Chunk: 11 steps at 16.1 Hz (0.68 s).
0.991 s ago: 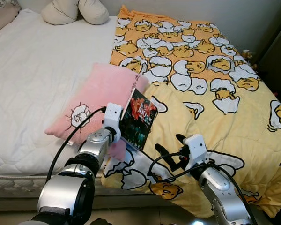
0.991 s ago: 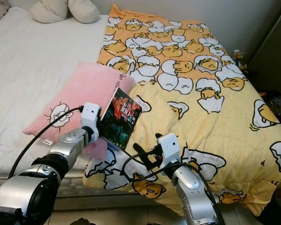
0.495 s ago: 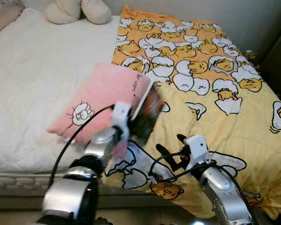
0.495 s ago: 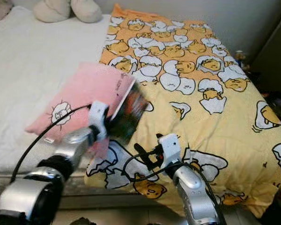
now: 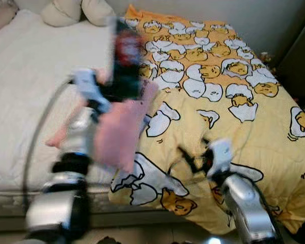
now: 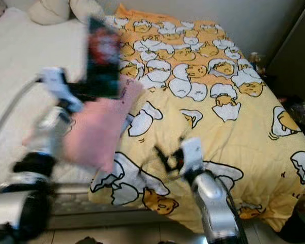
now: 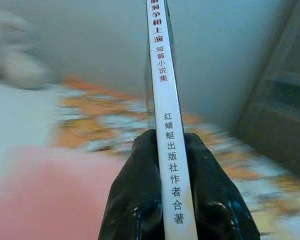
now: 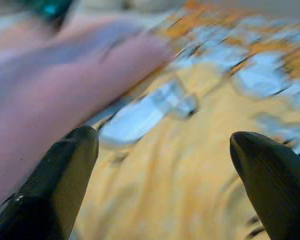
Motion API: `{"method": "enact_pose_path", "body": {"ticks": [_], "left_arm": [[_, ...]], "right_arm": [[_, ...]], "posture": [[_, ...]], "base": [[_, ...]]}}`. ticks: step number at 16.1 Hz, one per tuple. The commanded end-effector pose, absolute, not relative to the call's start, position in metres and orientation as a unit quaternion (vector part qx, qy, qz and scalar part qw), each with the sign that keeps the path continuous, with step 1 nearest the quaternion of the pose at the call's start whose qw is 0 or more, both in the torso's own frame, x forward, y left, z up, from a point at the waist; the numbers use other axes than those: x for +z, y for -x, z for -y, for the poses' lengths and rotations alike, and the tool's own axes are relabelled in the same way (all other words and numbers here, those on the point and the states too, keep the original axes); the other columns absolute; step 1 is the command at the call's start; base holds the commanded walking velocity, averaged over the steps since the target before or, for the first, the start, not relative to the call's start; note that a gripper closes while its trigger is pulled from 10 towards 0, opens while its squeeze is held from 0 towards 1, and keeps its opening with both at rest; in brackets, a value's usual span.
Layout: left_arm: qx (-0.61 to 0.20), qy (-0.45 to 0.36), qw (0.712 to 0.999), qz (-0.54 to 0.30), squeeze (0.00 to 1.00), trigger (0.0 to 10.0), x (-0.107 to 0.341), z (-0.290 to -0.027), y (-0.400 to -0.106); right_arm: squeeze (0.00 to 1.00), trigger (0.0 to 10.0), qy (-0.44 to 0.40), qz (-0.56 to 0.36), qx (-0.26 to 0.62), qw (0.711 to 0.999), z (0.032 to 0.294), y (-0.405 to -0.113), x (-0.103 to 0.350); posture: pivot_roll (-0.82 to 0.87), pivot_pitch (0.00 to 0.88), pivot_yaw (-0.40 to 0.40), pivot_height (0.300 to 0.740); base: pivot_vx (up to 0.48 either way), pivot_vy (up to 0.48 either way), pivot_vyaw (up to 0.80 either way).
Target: Clean up the room
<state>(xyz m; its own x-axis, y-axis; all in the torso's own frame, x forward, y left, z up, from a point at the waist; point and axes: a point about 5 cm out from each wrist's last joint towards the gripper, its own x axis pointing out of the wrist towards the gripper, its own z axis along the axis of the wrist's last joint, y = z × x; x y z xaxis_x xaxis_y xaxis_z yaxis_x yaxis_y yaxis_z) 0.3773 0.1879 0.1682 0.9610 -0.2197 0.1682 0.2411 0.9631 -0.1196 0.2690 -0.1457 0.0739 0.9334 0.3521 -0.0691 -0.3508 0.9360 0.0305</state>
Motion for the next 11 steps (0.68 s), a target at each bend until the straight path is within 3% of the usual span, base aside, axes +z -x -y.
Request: {"method": "enact_pose_path", "body": {"ticks": [1, 2, 6, 11], "left_arm": [[-0.122, 0.032, 0.99, 0.068, 0.0, 10.0, 0.159, -0.185, -0.373], [-0.121, 0.017, 0.991, 0.063, 0.0, 10.0, 0.156, -0.184, -0.371], [-0.046, 0.019, 0.999, 0.014, 0.0, 10.0, 0.126, -0.176, -0.362], [-0.046, 0.026, 0.998, 0.04, 0.0, 10.0, 0.133, -0.159, -0.362]], "right_arm": [[0.0, 10.0, -0.002, 0.011, 0.141, 0.99, 0.149, -0.277, 0.093], [0.0, 10.0, -0.005, 0.019, 0.133, 0.991, 0.148, -0.278, 0.096], [0.0, 10.0, -0.009, 0.092, 0.046, 0.995, 0.159, -0.296, 0.118], [0.0, 10.0, -0.005, 0.083, 0.056, 0.995, 0.154, -0.302, 0.112]], "posture": [[0.02, 0.0, -0.05, 0.74], [0.03, 0.0, -0.052, 0.74], [0.03, 0.0, -0.04, 0.74], [0.04, 0.0, -0.035, 0.74]], "base": [[0.0, 0.0, 0.0], [0.0, 0.0, 0.0], [0.0, 0.472, 0.0], [0.0, 0.476, 0.0]]}}
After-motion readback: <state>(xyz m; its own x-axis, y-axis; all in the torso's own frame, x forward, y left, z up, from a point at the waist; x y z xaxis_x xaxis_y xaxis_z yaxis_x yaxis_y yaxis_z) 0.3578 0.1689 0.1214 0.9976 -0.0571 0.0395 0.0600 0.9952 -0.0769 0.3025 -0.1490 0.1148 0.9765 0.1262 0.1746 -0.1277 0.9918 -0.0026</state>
